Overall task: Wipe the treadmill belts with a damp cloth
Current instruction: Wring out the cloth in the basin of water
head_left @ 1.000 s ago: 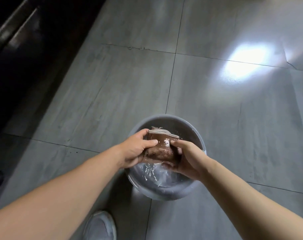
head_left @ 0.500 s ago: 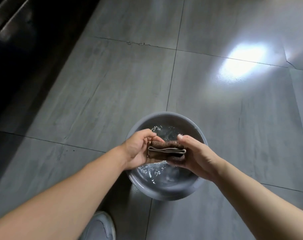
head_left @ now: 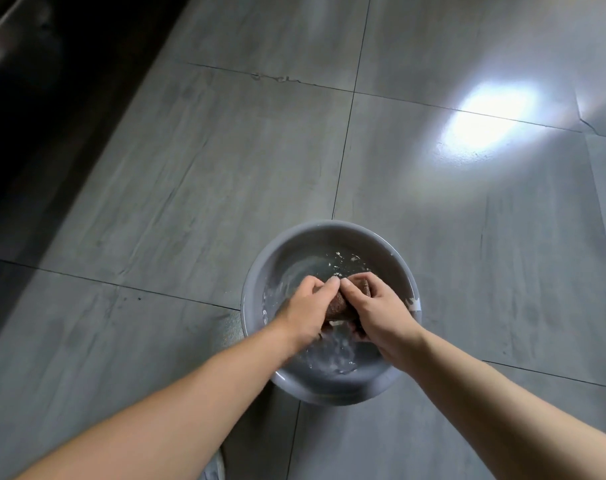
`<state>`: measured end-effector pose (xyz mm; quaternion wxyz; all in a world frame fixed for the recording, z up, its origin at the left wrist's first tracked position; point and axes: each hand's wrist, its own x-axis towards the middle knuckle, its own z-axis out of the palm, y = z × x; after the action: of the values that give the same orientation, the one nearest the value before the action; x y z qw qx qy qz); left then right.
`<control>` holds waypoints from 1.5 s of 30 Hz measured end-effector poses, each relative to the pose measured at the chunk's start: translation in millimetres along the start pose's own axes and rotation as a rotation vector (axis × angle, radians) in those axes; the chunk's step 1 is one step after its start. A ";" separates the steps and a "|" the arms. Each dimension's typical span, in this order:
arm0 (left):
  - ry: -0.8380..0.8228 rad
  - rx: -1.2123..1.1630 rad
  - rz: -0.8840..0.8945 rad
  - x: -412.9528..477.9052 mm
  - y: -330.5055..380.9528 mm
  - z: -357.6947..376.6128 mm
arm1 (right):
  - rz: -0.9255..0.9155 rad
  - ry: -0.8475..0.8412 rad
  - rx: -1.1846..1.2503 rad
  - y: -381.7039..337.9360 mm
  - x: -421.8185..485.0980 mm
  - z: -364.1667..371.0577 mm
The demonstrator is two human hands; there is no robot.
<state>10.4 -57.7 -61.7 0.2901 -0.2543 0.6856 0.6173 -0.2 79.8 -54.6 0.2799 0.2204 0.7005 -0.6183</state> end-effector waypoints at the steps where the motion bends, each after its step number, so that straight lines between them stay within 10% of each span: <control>1: 0.091 0.135 0.046 -0.1 0.4 3.8 | -0.013 0.015 -0.032 0.6 -0.1 2.0; 7: 0.302 0.282 0.181 -8.2 12.1 15.5 | -0.105 0.125 -0.063 2.8 0.6 13.6; 45: 0.275 0.308 0.168 -7.8 -17.9 19.8 | -0.151 0.136 -0.173 24.2 -7.3 24.9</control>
<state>30.2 -40.1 -70.0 0.1767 -0.2309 0.8238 0.4867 24.1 58.8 -69.7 0.2021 0.1835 0.7833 -0.5585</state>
